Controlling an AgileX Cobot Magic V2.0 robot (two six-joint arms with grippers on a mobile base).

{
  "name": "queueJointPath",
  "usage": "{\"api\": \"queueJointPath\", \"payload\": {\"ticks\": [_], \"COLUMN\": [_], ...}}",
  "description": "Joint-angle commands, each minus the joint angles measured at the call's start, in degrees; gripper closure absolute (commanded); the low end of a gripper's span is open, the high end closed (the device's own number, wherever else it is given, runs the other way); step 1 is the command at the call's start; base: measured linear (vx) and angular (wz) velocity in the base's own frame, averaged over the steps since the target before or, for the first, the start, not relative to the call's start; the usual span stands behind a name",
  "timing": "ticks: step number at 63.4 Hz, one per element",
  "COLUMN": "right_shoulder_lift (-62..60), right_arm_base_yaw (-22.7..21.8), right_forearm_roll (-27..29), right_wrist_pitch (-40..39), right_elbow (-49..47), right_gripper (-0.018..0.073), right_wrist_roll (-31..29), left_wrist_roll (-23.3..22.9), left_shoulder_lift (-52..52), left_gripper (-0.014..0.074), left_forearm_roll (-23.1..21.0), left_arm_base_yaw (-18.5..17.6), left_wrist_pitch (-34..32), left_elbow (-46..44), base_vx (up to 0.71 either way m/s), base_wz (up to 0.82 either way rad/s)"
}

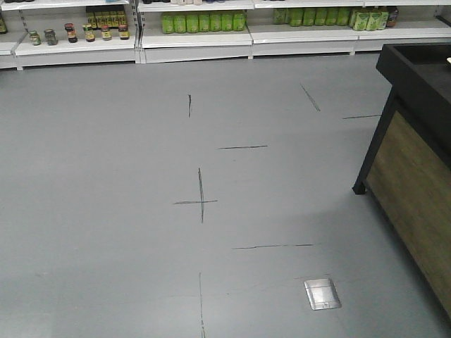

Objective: Pick three apples into basket with both arms
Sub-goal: 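Drive the base forward along the aisle toward the fruit tables, then turn the base and approach the table holding the light-blue basket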

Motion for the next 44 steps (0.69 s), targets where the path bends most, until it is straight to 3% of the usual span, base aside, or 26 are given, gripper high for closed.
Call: {"api": "queueJointPath", "payload": {"ticks": [1, 44], "right_shoulder_lift": [-0.64, -0.64], "right_arm_base_yaw": [0.05, 0.05], "right_forearm_roll": [-0.55, -0.55], "right_wrist_pitch": [-4.09, -4.09], "right_elbow": [0.84, 0.84], "right_gripper": [0.0568, 0.0568], "right_wrist_roll": [-0.22, -0.22], "left_wrist_roll": [-0.54, -0.54], "left_shoulder_lift": [-0.76, -0.76], "left_gripper": [0.0603, 0.0603], "left_forearm_roll": [-0.26, -0.26], "left_arm_base_yaw": [-0.17, -0.17], "left_wrist_pitch": [-3.79, -3.79], "left_elbow": [1.31, 1.31], "base_vx": [0.12, 0.11], "base_wz": [-0.08, -0.15]}}
